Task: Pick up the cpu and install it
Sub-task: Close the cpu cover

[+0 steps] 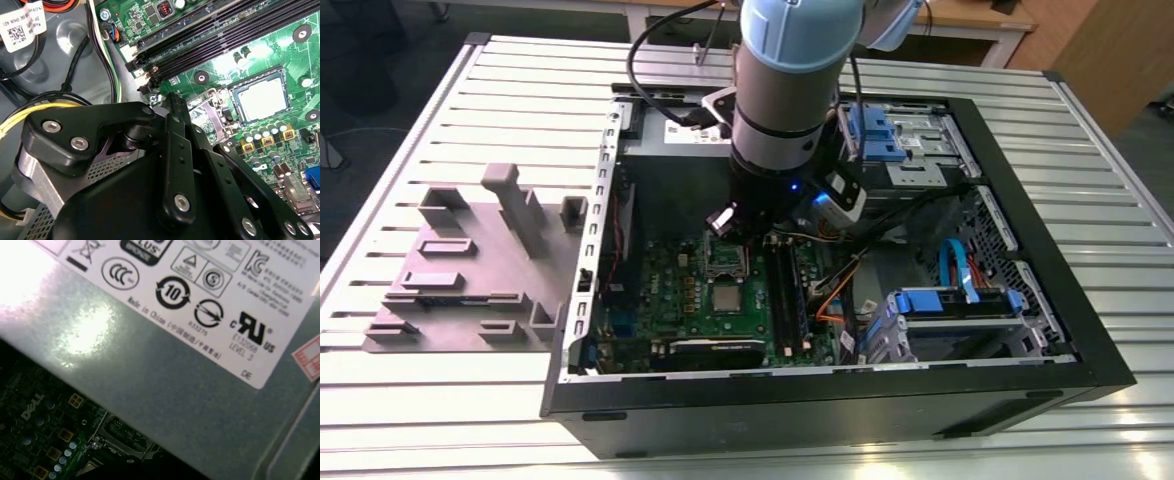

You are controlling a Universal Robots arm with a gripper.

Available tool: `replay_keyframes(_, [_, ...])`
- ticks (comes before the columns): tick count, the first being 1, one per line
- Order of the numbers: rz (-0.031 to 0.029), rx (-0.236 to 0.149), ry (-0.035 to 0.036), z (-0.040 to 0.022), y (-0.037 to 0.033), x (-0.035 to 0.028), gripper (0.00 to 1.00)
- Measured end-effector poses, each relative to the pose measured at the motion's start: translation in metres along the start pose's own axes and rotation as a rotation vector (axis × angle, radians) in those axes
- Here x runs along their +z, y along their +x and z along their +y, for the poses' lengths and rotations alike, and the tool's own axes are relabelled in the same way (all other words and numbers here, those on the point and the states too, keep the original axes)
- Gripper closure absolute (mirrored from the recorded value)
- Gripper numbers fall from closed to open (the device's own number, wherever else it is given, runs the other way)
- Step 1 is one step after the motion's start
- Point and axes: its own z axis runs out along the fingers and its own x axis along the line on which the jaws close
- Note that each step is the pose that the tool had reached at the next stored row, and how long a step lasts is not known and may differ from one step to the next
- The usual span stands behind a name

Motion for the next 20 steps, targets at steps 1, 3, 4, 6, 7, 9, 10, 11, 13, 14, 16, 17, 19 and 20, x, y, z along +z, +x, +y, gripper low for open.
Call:
replay_keyframes(1, [0.0000, 0.000, 0.0000, 0.0003, 0.0005, 0.0000, 0.90])
replay_keyframes(3, [-0.0002, 0.000, 0.0001, 0.0010, 0.0014, 0.0000, 0.90])
replay_keyframes(4, [-0.0001, 0.000, 0.0000, 0.0011, 0.0015, 0.0000, 0.90])
replay_keyframes(6, [0.0000, 0.000, 0.0001, 0.0010, 0.0017, -0.0001, 0.90])
replay_keyframes(7, [0.0000, 0.000, 0.0000, 0.0009, 0.0019, -0.0005, 0.90])
replay_keyframes(9, [-0.0005, 0.000, -0.0006, 0.0004, 0.0023, -0.0023, 0.90])
replay_keyframes(10, [-0.0007, 0.000, -0.0009, 0.0002, 0.0024, -0.0033, 0.90])
replay_keyframes(11, [-0.0009, 0.000, -0.0011, 0.0000, 0.0025, -0.0043, 0.90])
replay_keyframes(13, [-0.0010, 0.000, -0.0012, -0.0005, 0.0029, -0.0058, 0.90])
replay_keyframes(14, [-0.0010, 0.000, -0.0013, -0.0009, 0.0031, -0.0064, 0.90])
replay_keyframes(16, [-0.0008, 0.000, -0.0011, -0.0017, 0.0037, -0.0074, 0.90])
replay_keyframes(17, [-0.0008, 0.000, -0.0011, -0.0022, 0.0040, -0.0077, 0.90])
replay_keyframes(19, [-0.0009, -0.001, -0.0012, -0.0031, 0.0046, -0.0085, 0.90])
replay_keyframes(20, [-0.0008, -0.001, -0.0012, -0.0035, 0.0049, -0.0088, 0.90])
